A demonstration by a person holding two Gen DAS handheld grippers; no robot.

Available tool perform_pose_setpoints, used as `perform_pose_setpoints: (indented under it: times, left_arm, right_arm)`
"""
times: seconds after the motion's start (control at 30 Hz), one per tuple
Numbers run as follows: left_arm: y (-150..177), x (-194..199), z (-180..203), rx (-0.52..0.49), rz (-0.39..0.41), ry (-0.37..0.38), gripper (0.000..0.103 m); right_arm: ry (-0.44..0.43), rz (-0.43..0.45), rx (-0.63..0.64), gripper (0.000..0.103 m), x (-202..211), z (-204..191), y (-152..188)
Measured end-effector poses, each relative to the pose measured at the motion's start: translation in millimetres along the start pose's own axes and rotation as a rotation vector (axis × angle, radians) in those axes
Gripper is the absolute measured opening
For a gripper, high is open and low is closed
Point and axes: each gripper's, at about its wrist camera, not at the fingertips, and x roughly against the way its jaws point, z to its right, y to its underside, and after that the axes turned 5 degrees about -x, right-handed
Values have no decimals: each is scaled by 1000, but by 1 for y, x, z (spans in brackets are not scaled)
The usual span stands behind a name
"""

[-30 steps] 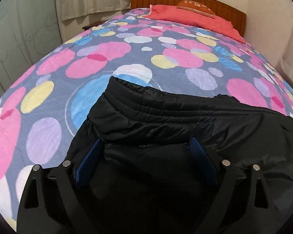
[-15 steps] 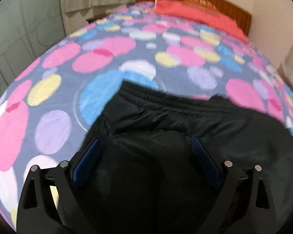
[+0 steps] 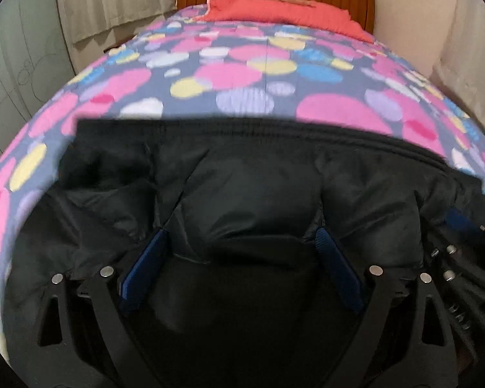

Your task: Fold large clothes

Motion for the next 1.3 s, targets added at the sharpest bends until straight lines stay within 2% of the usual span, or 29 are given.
perform_pose_setpoints:
  times: [0.17, 0.27, 0.33, 0.4, 0.47, 0.53, 0.6, 0.63, 0.8, 0.93, 1.0, 1.1, 1.3]
  left_arm:
    - [3, -8, 11, -40, 1, -60, 94]
    - [1, 6, 2, -45, -22, -14, 93]
    - [3, 28, -11, -48, -3, 2, 92]
    - [6, 48, -28, -54, 59, -25, 92]
    - [10, 55, -48, -41, 93, -111, 92]
    - [17, 46, -70, 7, 67, -143, 92]
    - [24, 28, -83, 53, 7, -126, 92]
    - [27, 21, -84, 56, 4, -117, 92]
    - [31, 6, -77, 36, 6, -151, 97]
    - [27, 10, -79, 32, -19, -145, 97]
    - [30, 27, -87, 50, -37, -123, 96]
    - [44, 66, -105, 122, 18, -91, 96]
    - [107, 125, -152, 316, 63, -92, 96]
  right_arm:
    - [18, 9, -2, 57, -6, -1, 8]
    - [-44, 2, -40, 57, 13, 11, 3]
    - [-51, 59, -86, 57, 40, 36, -2]
    - [-10, 99, -104, 57, 57, 59, -7]
    - [91, 126, -124, 57, 67, 91, -9]
    - [176, 92, -147, 57, 58, 120, -6]
    - [171, 20, -192, 57, 39, 141, 2]
    - [155, -13, -208, 59, 28, 147, 8]
    - [177, 11, -205, 63, 11, 147, 21]
    - [174, 6, -212, 63, 21, 147, 19]
    - [170, 15, -228, 65, 34, 149, 18]
    - [164, 57, -239, 65, 68, 153, 28]
    - [153, 72, -317, 72, 123, 177, 76]
